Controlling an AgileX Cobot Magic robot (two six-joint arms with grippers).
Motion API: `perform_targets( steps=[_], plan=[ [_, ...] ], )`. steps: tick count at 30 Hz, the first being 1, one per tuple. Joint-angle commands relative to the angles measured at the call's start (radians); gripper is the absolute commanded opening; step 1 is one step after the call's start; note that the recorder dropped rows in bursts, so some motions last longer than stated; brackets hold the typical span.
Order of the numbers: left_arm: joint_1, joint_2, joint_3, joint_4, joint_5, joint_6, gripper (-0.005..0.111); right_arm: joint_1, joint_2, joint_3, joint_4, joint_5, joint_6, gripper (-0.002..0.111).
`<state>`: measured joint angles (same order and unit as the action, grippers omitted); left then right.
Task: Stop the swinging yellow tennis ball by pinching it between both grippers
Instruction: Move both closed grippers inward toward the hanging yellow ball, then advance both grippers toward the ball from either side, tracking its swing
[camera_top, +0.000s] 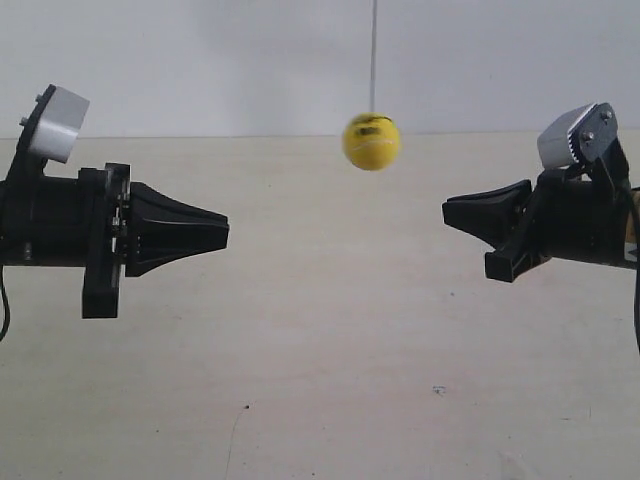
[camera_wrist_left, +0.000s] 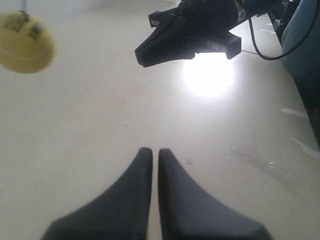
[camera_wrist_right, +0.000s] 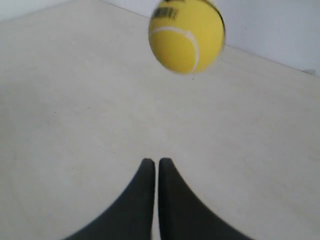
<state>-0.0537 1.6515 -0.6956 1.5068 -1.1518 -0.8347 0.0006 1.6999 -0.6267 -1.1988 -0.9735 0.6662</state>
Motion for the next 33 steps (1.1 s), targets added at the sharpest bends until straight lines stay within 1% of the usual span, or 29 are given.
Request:
perform_targets(
  steps=[1, 5, 10, 17, 19, 24, 27, 33],
  plan=[
    [-0.005, 0.001, -0.006, 0.003, -0.005, 0.001, 0.005, -0.001, -0.001, -0.003, 0.006, -0.007, -0.006, 0.000],
    [-0.005, 0.001, -0.006, 0.029, -0.011, -0.003, 0.005, 0.000, -0.001, -0.003, -0.014, -0.009, 0.019, 0.000],
    [-0.005, 0.001, -0.006, 0.029, -0.042, -0.003, 0.005, 0.000, -0.001, -0.003, -0.025, -0.009, 0.031, 0.000],
    [-0.005, 0.001, -0.006, 0.023, -0.044, 0.000, 0.005, 0.000, -0.001, -0.003, -0.025, -0.009, 0.031, 0.000],
    [-0.014, 0.001, -0.006, 0.024, -0.044, 0.000, 0.005, 0.000, -0.001, -0.003, -0.038, -0.025, 0.041, 0.000],
    [-0.062, 0.031, -0.006, 0.024, -0.043, 0.011, 0.005, 0.000, -0.001, -0.003, -0.071, -0.066, 0.054, 0.000],
    [-0.068, 0.055, -0.006, 0.016, -0.017, 0.016, 0.005, 0.000, -0.001, -0.003, -0.074, -0.070, 0.054, 0.000],
    [-0.068, 0.058, -0.006, 0.016, -0.022, 0.020, 0.005, 0.000, -0.001, -0.003, -0.079, -0.102, 0.054, 0.000]
  ],
)
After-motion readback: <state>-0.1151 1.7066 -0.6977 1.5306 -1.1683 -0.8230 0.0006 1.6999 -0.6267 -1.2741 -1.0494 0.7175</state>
